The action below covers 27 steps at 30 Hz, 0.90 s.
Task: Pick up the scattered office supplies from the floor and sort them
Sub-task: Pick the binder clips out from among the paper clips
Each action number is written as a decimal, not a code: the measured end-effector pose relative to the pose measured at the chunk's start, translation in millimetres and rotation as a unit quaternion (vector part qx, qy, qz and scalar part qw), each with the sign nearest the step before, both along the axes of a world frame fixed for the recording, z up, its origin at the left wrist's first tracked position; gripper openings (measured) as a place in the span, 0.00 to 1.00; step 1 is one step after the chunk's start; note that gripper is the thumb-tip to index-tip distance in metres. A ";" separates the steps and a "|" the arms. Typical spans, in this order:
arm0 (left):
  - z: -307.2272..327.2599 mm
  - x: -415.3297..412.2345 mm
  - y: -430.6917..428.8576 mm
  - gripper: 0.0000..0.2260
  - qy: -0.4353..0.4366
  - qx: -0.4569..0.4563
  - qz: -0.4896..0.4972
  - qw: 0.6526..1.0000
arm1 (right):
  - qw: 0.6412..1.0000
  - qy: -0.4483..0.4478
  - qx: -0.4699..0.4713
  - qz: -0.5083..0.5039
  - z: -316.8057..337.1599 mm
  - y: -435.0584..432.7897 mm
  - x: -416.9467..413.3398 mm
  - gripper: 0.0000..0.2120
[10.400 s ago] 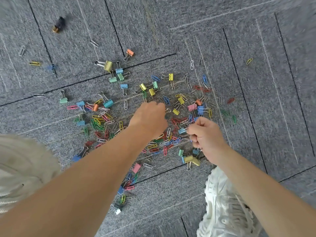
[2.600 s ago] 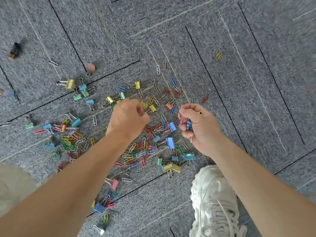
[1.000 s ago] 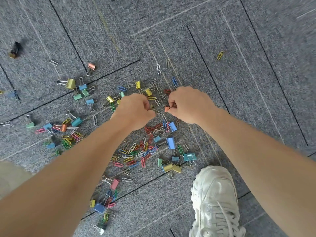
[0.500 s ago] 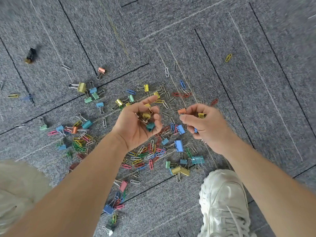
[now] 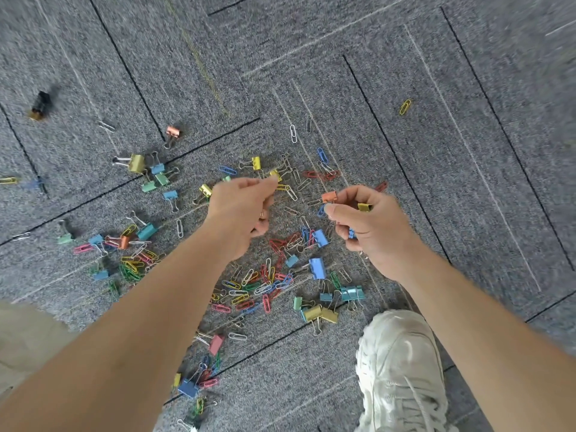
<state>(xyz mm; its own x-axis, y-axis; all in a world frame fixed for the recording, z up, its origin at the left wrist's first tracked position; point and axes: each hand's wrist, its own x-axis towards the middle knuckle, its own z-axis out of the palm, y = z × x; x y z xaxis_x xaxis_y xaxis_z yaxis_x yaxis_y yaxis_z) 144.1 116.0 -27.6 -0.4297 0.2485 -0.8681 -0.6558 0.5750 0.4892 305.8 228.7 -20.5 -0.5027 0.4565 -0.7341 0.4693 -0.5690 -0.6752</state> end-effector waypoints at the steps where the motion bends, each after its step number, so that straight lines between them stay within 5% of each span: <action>1: -1.8 -1.5 5.6 0.09 0.088 -0.024 -0.085 0.992 | 1.000 0.001 0.000 0.001 -0.1 0.0 0.1 0.08; 5: -8.2 -9.3 25.2 0.13 0.326 -0.079 -0.320 0.886 | 1.000 0.002 -0.004 -0.001 -0.4 0.1 1.3 0.09; 10: -15.1 -13.6 43.7 0.07 0.304 -0.114 -0.374 0.868 | 1.000 0.004 -0.011 -0.013 -1.2 2.3 2.9 0.10; 16: -15.5 -19.7 45.9 0.15 0.309 -0.137 -0.477 0.811 | 0.997 0.015 -0.052 -0.053 -0.8 1.6 0.9 0.09; 18: -12.5 -20.5 38.4 0.12 0.291 -0.101 -0.436 0.846 | 0.989 0.032 -0.116 -0.082 0.3 -0.1 -2.8 0.11; 21: 2.2 -24.9 21.1 0.03 0.095 0.020 -0.176 0.980 | 0.967 0.060 -0.222 -0.111 3.0 -4.7 -9.3 0.10; 24: 6.7 -32.5 -3.6 0.04 -0.036 0.081 -0.011 0.996 | 0.946 0.084 -0.284 -0.129 3.0 -12.2 -14.5 0.05; 27: 3.8 -37.0 -14.0 0.05 0.032 0.039 -0.044 0.998 | 0.948 0.076 -0.288 -0.115 0.4 -12.3 -15.5 0.08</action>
